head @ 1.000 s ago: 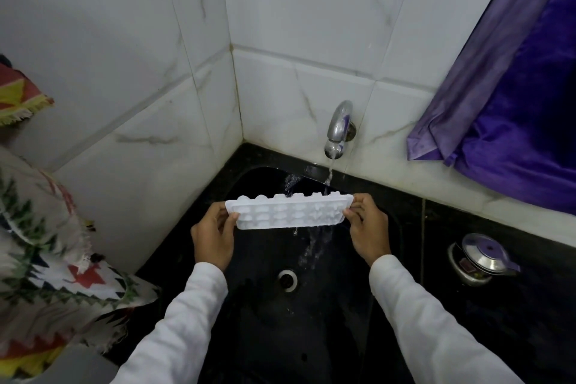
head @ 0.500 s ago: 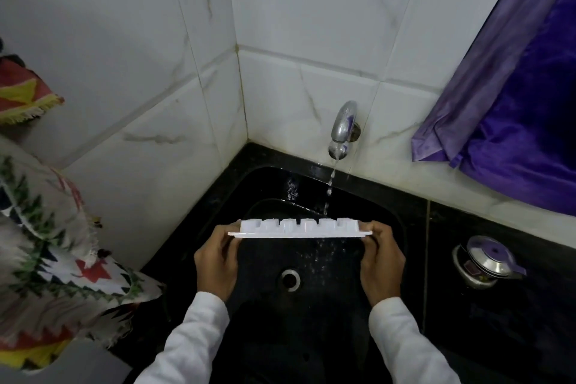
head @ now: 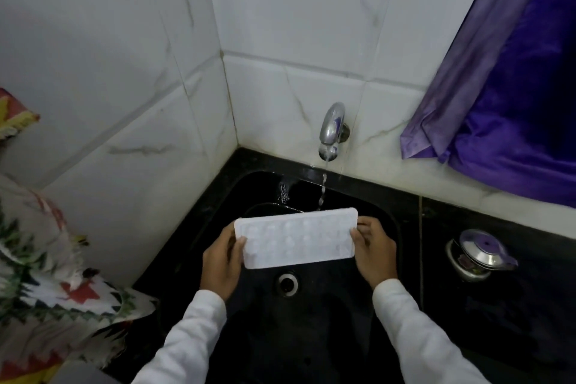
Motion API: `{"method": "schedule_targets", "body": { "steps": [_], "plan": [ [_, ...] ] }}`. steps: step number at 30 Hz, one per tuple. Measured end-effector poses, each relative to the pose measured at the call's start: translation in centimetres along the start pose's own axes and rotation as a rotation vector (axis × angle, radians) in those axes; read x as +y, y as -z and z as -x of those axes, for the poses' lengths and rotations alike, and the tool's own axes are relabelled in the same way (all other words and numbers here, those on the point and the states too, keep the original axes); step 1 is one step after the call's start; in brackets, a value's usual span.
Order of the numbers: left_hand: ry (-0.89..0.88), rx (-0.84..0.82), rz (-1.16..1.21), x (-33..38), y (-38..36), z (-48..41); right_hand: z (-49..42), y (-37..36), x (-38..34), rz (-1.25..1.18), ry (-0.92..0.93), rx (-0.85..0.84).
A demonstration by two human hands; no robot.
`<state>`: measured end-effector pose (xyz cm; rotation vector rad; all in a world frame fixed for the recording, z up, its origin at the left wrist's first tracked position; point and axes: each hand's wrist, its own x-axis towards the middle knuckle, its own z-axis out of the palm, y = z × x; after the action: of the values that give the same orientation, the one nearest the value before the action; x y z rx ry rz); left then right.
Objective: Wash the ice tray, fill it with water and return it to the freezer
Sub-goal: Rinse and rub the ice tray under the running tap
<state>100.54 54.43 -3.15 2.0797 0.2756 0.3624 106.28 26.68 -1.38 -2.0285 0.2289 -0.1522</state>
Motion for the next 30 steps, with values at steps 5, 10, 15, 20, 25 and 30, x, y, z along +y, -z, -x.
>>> {"method": "schedule_targets", "body": {
  "steps": [5, 10, 15, 20, 25, 30],
  "plan": [
    [0.196, -0.092, 0.277, 1.5, -1.8, -2.1, -2.5, 0.3, -2.1, -0.03, -0.025, 0.066],
    [0.324, -0.02, 0.413, 2.4, -2.3, -4.8, -4.7, 0.6, -3.6, 0.121, 0.144, -0.052],
    [0.339, 0.007, 0.391, 2.7, -2.1, -6.7, -6.3, 0.3, -5.0, 0.37, 0.289, -0.195],
    [0.334, 0.016, 0.419, 3.1, -1.6, -7.3, -6.5, -0.4, -6.3, 0.594, 0.296, -0.289],
    [0.304, 0.021, 0.457, 3.7, -1.4, -6.8, -6.6, -0.9, -6.7, 0.697, 0.262, -0.388],
    [0.259, 0.031, 0.427, 4.2, -1.3, -6.0, -6.5, -0.7, -6.9, 0.738, 0.218, -0.418]
  ]
}}
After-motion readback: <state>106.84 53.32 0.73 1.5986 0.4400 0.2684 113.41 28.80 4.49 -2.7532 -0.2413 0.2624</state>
